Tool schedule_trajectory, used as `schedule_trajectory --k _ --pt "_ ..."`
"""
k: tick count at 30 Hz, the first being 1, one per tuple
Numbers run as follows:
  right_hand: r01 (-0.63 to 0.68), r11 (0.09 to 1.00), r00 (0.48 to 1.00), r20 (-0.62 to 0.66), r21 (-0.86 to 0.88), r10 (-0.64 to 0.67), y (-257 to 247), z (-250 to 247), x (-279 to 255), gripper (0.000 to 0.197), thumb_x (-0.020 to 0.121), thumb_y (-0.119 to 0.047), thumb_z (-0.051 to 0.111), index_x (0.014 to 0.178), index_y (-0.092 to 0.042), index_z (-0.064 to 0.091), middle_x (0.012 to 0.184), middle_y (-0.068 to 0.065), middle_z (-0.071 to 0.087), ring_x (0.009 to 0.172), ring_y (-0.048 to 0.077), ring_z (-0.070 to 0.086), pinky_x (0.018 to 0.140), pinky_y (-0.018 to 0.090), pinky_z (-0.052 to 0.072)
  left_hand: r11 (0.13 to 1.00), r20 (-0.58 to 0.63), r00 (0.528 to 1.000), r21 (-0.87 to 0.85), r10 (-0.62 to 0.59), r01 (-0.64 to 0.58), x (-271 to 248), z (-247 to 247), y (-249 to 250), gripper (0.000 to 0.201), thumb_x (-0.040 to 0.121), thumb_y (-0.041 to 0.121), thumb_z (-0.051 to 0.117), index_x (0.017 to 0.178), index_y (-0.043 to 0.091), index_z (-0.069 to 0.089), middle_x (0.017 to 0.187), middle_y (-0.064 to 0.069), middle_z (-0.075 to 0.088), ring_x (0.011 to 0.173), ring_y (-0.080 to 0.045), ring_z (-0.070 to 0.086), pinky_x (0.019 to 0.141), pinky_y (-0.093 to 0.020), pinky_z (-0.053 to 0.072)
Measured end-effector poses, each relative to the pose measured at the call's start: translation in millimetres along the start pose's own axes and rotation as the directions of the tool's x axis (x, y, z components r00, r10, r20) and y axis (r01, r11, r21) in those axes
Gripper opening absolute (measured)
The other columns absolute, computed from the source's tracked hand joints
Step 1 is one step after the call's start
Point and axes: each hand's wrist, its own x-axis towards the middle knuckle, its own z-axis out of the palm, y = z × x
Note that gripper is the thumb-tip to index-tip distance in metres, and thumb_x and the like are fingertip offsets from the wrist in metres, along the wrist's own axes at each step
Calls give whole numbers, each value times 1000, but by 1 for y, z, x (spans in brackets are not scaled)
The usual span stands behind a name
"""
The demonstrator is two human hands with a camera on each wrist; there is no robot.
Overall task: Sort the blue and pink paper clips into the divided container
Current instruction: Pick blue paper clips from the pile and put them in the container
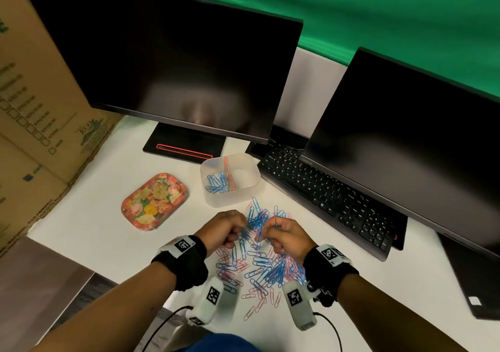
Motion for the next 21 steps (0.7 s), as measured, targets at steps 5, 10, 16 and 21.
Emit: schedule_trajectory --k 5,10,16,21 --pt "-5 1000 1000 9 1 5 0 0 1 15 89 2 56 82 -10 58 59 6 56 42 11 28 42 18 22 887 79 977 409 200 -215 5 6 -9 25 83 42 66 86 18 71 82 -5 72 69 -12 61 76 -31 48" --pt "40 990 998 -37 -136 -45 4 -1 3 11 88 -4 61 82 -14 61 63 3 62 41 9 33 41 19 28 845 32 971 486 238 -223 4 8 -11 19 86 34 65 76 19 69 68 4 62 65 -8 52 71 -27 42" --pt "111 966 991 -40 -234 -124 4 -1 4 16 89 4 57 84 -12 60 75 6 64 44 -2 49 48 8 37 854 -8 969 475 246 -213 6 6 -9 18 84 31 59 79 16 68 84 -10 70 80 -20 64 84 -33 48" --pt "154 937 985 -23 -315 -170 13 -7 8 21 86 1 64 84 -19 63 73 -3 67 72 10 62 83 31 50 840 -47 963 502 266 -207 8 4 -6 15 93 12 55 82 15 65 59 14 58 53 8 50 58 -10 36"
